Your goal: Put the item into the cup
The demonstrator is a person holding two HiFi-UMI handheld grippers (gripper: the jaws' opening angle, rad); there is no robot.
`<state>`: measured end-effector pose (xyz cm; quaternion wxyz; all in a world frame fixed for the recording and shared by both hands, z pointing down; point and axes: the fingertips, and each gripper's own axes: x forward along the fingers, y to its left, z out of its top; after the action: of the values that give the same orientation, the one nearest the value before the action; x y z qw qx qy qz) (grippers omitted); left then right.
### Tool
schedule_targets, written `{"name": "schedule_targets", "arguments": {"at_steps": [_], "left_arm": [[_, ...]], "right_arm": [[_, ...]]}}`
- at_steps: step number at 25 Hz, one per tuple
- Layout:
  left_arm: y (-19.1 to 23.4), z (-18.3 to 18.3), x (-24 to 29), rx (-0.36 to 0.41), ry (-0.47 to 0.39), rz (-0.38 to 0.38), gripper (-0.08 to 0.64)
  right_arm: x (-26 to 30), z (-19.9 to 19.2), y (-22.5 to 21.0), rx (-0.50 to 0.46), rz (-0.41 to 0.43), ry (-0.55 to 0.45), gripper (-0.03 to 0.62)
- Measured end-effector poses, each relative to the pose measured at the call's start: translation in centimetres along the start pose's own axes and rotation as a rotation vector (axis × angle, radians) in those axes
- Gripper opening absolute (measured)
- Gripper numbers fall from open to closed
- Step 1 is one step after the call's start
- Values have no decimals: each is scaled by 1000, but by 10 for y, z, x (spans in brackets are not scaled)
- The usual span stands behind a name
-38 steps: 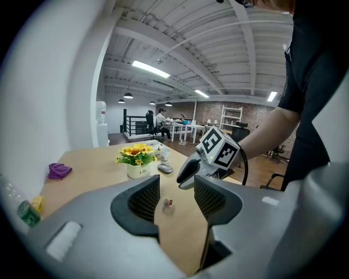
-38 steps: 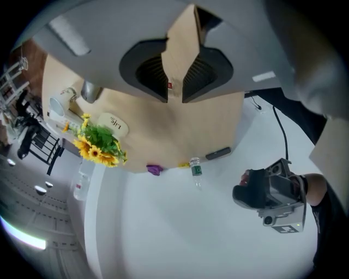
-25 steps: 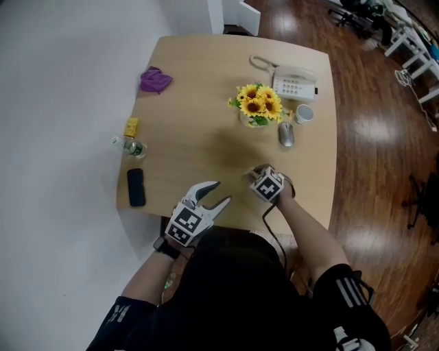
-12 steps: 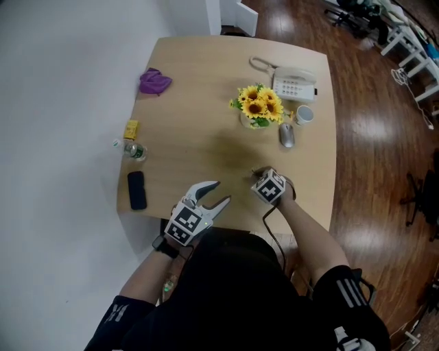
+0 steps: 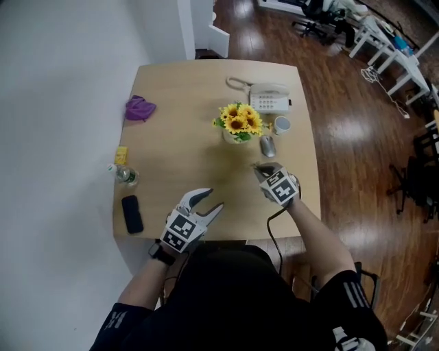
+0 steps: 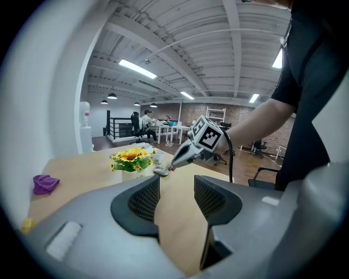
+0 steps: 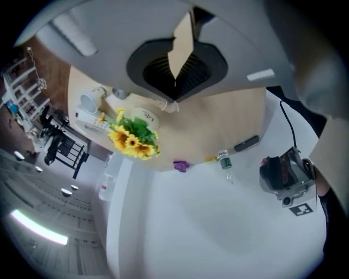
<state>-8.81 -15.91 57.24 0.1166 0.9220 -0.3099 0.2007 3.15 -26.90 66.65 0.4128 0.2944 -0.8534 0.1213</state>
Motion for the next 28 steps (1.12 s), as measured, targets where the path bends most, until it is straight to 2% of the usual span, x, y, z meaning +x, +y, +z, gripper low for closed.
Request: {"name": "schedule_targets", "arguments": {"at_steps": [4, 8, 13, 21, 28], "left_arm": [[-3, 10, 1, 46, -18, -48, 192], [0, 14, 11, 63, -15, -73, 192], [1, 25, 38, 65, -4, -83, 192], [8, 55, 106, 33, 18, -64, 192], [11, 69, 149, 23, 44, -49, 192]], "right_arm": [[-42, 19, -49, 49, -99, -62, 9], [-63, 19, -98, 74, -193, -57, 9], [-65, 9, -159, 120, -241, -46, 9], [-19, 4, -248, 218, -202, -16, 9], [40, -11, -273, 184, -100, 77, 9]]}}
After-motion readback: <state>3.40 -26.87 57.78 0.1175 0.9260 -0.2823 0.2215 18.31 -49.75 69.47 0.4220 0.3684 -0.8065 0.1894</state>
